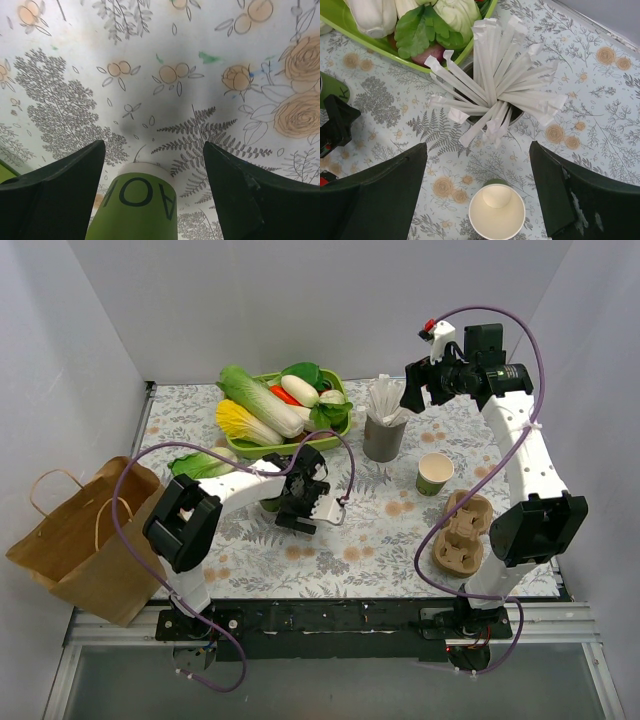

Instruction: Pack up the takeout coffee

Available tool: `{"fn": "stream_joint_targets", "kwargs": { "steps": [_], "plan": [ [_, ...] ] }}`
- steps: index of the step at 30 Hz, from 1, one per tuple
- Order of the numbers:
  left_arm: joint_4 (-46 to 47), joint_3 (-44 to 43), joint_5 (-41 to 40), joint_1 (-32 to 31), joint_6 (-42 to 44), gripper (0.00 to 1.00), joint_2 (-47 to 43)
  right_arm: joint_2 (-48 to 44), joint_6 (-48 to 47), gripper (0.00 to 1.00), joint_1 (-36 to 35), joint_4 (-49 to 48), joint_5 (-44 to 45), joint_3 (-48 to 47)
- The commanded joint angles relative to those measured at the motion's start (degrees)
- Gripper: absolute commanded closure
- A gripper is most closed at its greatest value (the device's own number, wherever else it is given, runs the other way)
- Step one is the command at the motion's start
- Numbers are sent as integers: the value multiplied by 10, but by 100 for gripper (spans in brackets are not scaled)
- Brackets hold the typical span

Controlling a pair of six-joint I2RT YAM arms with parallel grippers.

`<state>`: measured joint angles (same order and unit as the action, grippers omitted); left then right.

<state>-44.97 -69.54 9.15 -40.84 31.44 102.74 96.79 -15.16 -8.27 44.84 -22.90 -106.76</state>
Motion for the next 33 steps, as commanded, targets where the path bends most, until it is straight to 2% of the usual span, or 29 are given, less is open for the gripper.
{"fn": "stream_joint_targets", "kwargs": {
  "steps": [1, 11, 25, 30, 33],
  "plan": [
    [5, 20, -54, 8, 46, 21, -32, -7, 7, 9, 1, -18, -14, 1],
    [19, 19, -122, 41, 62, 28, -7, 1, 12, 10, 1, -19, -24, -3],
    [84, -9, -169, 109, 79, 30, 44, -4, 14, 10, 1, -21, -27, 8],
    [89, -30, -171, 117, 82, 29, 57, -6, 13, 10, 1, -21, -27, 14],
    [63, -40, -121, 113, 72, 28, 44, -9, 12, 10, 1, -21, -24, 16]
  ]
}}
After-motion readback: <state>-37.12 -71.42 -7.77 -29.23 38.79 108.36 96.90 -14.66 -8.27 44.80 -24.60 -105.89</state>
